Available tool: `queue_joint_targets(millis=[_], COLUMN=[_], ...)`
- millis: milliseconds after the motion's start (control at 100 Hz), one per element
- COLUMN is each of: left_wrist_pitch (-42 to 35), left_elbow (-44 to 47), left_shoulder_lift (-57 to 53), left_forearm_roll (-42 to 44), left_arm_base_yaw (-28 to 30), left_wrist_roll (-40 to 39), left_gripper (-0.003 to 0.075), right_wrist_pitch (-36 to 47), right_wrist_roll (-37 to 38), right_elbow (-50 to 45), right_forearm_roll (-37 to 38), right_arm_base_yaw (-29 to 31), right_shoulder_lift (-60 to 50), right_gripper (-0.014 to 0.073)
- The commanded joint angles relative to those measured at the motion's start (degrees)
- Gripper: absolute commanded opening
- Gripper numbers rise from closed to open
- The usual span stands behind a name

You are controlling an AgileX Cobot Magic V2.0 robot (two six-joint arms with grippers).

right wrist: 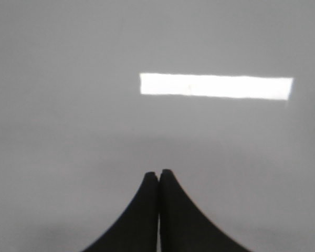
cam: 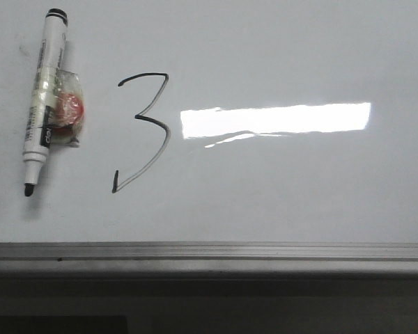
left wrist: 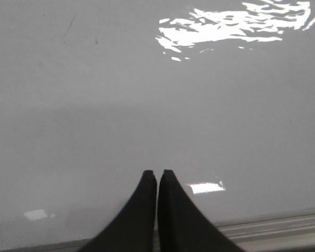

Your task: Write number 3 on whiteboard

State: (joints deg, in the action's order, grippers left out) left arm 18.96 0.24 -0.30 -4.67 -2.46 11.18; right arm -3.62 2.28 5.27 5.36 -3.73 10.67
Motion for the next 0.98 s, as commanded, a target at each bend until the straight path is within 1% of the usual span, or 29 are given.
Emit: queue_joint_targets(millis=[0,70,160,170,210,320,970], left_wrist_pitch=[-3.4,-3.4,-3.4,-3.4,-3.4,-3.4,-3.5], left_elbow=[1.9,1.9,1.9,1.9,1.9,1.9,1.9], left_shoulder_lift=[-1.4,-1.4,-1.4,-1.4,-1.4,-1.4,-1.4], left_forearm_roll=[-0.6,-0.6,-0.6,-0.6,-0.6,-0.6,-0.7], left_arm_base_yaw=[0.3,0.3,0.3,0.3,0.3,0.3,0.3], left_wrist_roll=[-0.4,-0.4,-0.4,-0.4,-0.4,-0.4,-0.4], left_gripper=[-0.002,-0.002,-0.002,-0.002,-0.002,-0.002,-0.002], right_wrist_pitch=[4.8,4.8,4.3,1.8,-4.0,-14.8,-14.5], right_wrist_roll=[0.1,0.1,0.1,0.1,0.1,0.1,0.1], right_elbow=[-0.4,-3.3,-7.5,-7.4,-6.9,-7.2,-7.2], right_forearm_roll=[-0.7,-1.6,-5.4,-5.4,-5.4,-5.4,-5.4], right_arm_base_yaw=[2.1,2.9,4.3,4.4,5.0,6.1,6.1], right_shoulder_lift=[0.5,-0.9,-4.3,-4.7,-6.6,-12.6,-12.1], right_gripper=[-0.0051,-0.0051,-0.0051,-0.0051,-0.0051,-0.0051,-0.0051])
